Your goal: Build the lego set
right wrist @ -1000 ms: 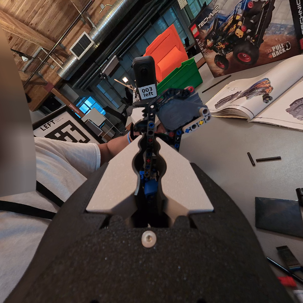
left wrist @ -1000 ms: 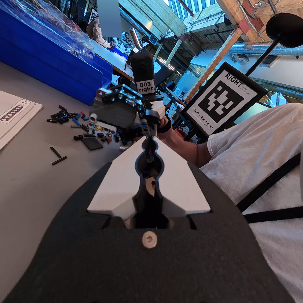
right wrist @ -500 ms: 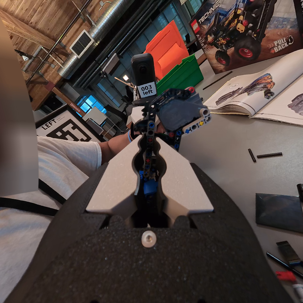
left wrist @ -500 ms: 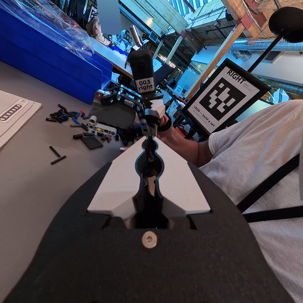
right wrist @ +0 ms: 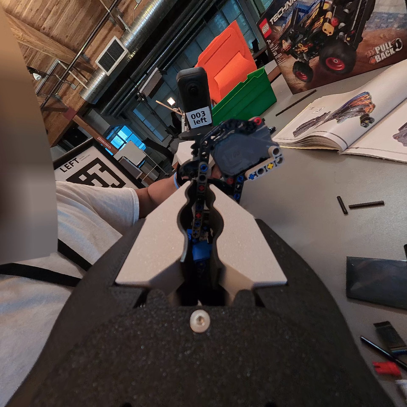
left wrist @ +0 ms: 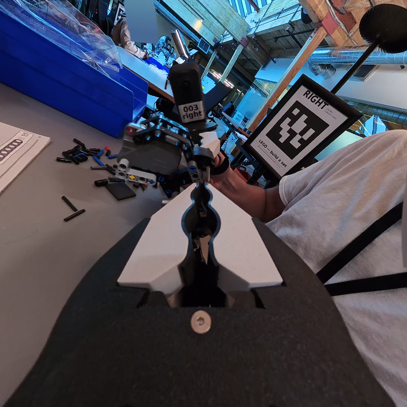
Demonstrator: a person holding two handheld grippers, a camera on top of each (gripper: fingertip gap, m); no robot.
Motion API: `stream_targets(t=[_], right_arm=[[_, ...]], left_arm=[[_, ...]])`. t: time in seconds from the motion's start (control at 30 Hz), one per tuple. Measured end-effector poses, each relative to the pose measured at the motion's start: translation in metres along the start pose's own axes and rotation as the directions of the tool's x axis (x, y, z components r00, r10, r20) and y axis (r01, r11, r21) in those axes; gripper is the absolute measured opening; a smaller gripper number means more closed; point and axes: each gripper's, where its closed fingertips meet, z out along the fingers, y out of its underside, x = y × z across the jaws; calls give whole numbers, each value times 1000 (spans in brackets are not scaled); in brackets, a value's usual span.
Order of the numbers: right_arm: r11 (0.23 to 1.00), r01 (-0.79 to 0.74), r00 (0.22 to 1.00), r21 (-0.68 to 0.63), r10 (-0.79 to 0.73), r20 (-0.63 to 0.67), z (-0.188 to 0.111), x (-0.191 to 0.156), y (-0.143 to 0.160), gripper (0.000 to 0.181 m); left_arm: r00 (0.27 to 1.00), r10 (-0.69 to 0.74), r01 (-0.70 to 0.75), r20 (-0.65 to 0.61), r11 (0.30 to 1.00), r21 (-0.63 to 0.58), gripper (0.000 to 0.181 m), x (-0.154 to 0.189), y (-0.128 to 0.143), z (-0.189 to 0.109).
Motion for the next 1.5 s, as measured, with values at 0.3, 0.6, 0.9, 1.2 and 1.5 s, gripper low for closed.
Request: stream_targets(t=[0.3,0.6,0.9,1.2,1.5], right_arm=[[1000,8,1000,2,-8,3,0,0,-2,7],[988,-152,988,1,151,40,-3,9,-3,6],[984,-157,984,-84,163,74,9,2,10,7],[987,87,963,-133,-118,-243,-21,44,-14,22],[840,385,665,-382,-539,-516,-66,129,-66,33]], left_arm=[[1000,16,-15,11,1000,-6,0,0,-1,0],[999,2,-2,32,1000,1,22,-9,-10,-9],[997,-74,74,-6,996,-41,11,-5,1,-2],[981,-190,193,38,976,-104,7,-24,17,-6],[957,-283,289,65,951,-115,8,-43,27,-10]])
